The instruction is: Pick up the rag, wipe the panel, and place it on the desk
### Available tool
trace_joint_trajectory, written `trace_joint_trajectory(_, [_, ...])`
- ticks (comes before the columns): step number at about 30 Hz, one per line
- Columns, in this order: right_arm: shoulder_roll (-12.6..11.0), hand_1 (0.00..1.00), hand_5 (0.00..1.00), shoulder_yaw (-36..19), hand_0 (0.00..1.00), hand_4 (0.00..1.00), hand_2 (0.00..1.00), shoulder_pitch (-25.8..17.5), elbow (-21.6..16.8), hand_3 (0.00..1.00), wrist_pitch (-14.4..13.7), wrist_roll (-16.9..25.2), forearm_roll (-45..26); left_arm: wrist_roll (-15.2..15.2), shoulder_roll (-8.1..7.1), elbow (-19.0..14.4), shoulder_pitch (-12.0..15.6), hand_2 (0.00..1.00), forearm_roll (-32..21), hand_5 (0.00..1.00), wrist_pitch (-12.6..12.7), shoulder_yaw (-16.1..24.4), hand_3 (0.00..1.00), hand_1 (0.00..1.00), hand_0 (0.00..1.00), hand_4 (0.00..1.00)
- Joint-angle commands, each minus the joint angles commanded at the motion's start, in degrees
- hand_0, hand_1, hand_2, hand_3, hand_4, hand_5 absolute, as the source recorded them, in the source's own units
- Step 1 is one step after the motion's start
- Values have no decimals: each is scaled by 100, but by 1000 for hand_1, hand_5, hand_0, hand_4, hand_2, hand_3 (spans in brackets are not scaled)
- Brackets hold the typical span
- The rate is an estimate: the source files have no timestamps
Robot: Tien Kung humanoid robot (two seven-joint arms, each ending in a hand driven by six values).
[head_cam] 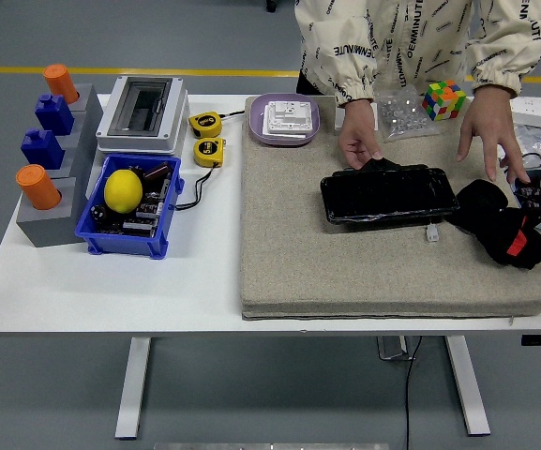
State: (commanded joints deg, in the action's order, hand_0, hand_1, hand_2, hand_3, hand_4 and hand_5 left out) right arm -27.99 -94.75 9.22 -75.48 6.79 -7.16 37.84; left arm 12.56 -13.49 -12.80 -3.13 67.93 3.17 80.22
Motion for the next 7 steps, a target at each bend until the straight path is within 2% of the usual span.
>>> trace_joint_trajectory(7, [2, 650, 517, 5, 688, 998, 714, -9, 49, 645, 135, -53, 30, 0, -2, -1, 15, 684, -8, 507, -2, -21, 573, 658, 635, 613])
